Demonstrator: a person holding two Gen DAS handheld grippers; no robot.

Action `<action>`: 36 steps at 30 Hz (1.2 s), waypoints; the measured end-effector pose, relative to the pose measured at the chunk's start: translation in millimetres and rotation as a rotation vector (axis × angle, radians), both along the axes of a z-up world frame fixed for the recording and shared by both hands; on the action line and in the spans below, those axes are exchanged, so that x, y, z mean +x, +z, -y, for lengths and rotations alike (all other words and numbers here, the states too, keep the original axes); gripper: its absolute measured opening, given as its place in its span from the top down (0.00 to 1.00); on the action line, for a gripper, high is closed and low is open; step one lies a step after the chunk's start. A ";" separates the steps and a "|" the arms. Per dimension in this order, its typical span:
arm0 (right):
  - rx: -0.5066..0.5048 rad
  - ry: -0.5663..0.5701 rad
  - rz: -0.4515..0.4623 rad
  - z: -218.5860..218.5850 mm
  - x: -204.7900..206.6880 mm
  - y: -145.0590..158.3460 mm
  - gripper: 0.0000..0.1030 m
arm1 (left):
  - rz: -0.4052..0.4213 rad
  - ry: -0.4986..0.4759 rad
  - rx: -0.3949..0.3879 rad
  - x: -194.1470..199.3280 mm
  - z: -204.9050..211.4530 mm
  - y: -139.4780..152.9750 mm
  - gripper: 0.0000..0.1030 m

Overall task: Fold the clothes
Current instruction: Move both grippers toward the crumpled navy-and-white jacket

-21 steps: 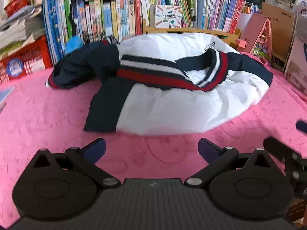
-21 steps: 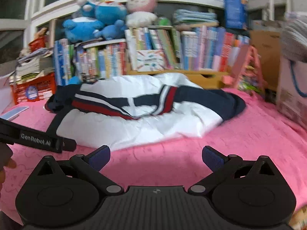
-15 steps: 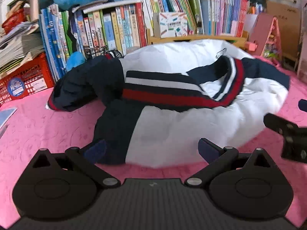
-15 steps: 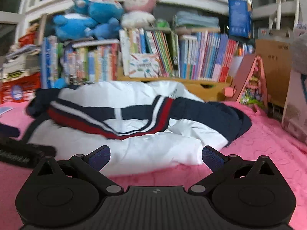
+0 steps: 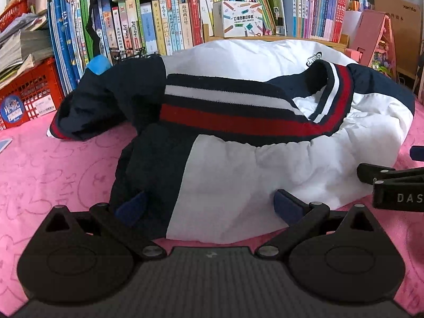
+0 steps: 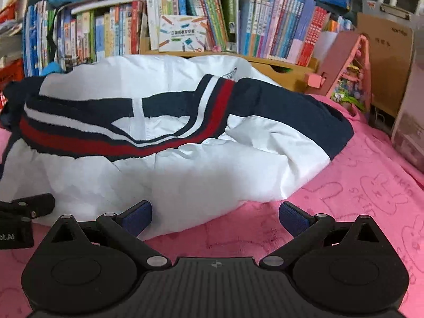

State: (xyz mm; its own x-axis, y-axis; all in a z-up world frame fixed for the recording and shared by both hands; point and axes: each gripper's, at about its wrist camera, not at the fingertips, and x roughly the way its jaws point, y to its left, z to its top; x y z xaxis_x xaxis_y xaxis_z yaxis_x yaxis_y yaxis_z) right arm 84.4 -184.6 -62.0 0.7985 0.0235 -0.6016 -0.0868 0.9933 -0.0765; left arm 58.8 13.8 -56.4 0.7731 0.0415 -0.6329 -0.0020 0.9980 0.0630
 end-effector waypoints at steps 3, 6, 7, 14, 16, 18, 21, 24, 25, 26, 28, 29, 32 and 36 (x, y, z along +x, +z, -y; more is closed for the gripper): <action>0.044 0.000 -0.027 4.9 -3.0 -6.1 0.00 | -0.001 0.002 0.003 0.2 -0.9 -0.7 0.00; 0.077 -0.006 0.032 9.9 -15.3 -6.0 0.00 | 0.000 0.001 0.004 0.6 -1.7 -0.5 0.00; 0.066 -0.016 0.026 8.9 -14.4 -6.4 0.00 | 0.000 0.001 0.001 0.6 -2.3 -0.8 0.00; 0.034 -0.008 -0.018 3.3 -7.6 -6.4 0.00 | -0.007 0.005 -0.026 1.9 -4.7 -1.4 0.00; 0.038 -0.009 -0.018 3.5 -8.0 -6.1 0.00 | -0.007 0.007 -0.026 1.7 -3.5 -1.8 0.00; 0.040 -0.009 -0.017 4.2 -8.0 -5.8 0.00 | -0.007 0.008 -0.027 1.6 -2.9 -1.8 0.00; 0.041 -0.008 -0.016 5.4 -7.4 -5.0 0.00 | -0.007 0.007 -0.029 1.5 -3.6 -1.1 0.00; 0.040 -0.009 -0.014 5.7 -7.1 -4.8 0.00 | -0.008 0.006 -0.030 1.9 -4.9 -0.4 0.00; 0.040 -0.009 -0.014 5.6 -7.1 -4.8 0.00 | -0.008 0.006 -0.030 1.8 -4.8 -0.4 0.00; 0.040 -0.010 -0.013 5.3 -7.2 -4.8 0.00 | -0.007 0.005 -0.029 1.8 -4.7 -0.5 0.00; 0.039 -0.011 -0.012 4.6 -7.4 -4.9 0.00 | -0.007 0.005 -0.029 1.7 -4.9 -0.5 0.00; 0.039 -0.011 -0.011 4.5 -7.6 -4.9 0.00 | -0.007 0.005 -0.029 1.8 -5.1 -0.4 0.00; 0.041 -0.012 -0.009 4.5 -7.9 -4.8 0.00 | -0.003 0.009 -0.028 1.4 -5.5 -0.2 0.00; 0.062 -0.009 -0.006 7.3 -8.2 -4.3 0.00 | 0.016 0.018 -0.063 -7.0 -9.5 2.9 0.00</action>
